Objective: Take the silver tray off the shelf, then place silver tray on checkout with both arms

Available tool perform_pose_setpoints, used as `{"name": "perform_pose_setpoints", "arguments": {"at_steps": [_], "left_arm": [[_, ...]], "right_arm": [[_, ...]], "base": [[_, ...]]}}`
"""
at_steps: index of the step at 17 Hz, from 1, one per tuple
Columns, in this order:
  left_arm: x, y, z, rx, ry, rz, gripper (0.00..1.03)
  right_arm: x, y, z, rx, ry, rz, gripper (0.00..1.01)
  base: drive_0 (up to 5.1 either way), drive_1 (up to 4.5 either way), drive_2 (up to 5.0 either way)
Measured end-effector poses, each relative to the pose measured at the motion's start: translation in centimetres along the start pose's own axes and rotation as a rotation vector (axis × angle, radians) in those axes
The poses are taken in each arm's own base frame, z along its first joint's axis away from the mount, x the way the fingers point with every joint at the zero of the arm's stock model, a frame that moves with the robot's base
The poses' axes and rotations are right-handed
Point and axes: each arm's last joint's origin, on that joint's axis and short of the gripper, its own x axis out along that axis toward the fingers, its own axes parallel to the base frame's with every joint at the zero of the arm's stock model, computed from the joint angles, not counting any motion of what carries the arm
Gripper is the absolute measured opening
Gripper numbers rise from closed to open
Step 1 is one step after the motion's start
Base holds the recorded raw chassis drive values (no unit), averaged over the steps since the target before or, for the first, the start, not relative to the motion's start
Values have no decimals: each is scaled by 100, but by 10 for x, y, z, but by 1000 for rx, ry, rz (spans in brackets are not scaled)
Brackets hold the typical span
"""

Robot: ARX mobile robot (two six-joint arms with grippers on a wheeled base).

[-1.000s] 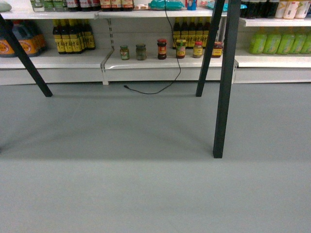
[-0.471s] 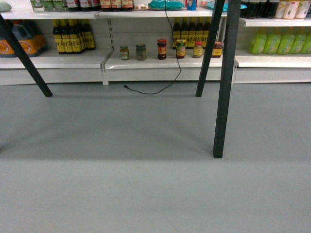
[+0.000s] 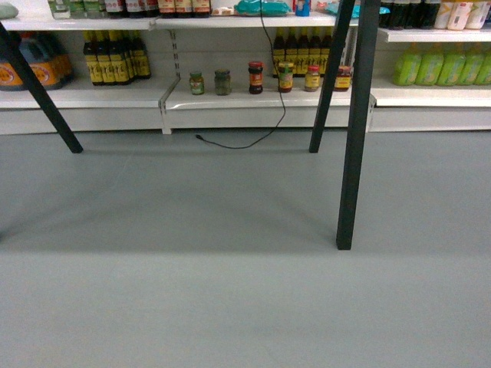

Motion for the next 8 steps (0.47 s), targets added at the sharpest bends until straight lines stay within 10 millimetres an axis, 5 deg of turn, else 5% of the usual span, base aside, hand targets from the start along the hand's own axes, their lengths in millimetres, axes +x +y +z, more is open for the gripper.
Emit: {"name": "perform_pose_setpoints", "arguments": {"at_steps": [8], "left_arm": [[0,0,0,0,0,0,98]], "right_arm": [[0,0,0,0,0,0,98]], "base": [[0,0,0]]}}
